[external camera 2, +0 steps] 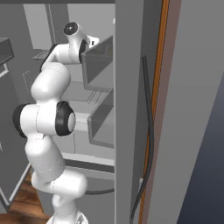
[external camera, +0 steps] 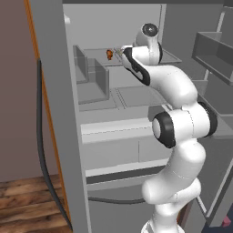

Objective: Take the cheese, chicken drumstick, and carrot from the fridge and place them on the plate on the dining counter to create an appetizer plate.

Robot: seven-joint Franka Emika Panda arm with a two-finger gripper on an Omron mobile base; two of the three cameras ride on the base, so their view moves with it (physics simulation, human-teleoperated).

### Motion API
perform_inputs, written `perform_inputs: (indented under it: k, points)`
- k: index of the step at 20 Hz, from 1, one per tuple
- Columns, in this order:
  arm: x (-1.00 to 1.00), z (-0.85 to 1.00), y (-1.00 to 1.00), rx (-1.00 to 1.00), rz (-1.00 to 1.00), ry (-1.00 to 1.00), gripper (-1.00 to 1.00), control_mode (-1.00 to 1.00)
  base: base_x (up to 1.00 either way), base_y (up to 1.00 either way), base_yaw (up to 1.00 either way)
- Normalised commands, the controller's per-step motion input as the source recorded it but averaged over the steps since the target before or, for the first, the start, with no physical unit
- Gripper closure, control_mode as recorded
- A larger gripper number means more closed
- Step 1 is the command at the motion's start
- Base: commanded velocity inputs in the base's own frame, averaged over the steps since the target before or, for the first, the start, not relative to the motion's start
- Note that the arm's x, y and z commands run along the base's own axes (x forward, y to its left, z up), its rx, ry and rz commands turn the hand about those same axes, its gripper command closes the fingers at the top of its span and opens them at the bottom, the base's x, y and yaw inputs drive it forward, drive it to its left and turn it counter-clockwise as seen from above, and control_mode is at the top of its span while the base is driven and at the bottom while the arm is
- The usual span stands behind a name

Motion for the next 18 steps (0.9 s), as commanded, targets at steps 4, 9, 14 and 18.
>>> perform_inputs:
  k: [4, 9, 14, 18]
  points:
    - [0.37, -0.11, 0.0, 0.0, 0.0, 0.03, -1.0, -1.0, 0.0, 0.0, 0.0]
    - [0.35, -0.17, 0.0, 0.0, 0.0, 0.0, -1.0, -1.0, 0.0, 0.0, 0.0]
    - [0.31, -0.18, 0.0, 0.0, 0.0, 0.0, -1.0, -1.0, 0.0, 0.0, 0.0]
    - [0.31, -0.14, 0.0, 0.0, 0.0, 0.0, -1.0, -1.0, 0.0, 0.0, 0.0]
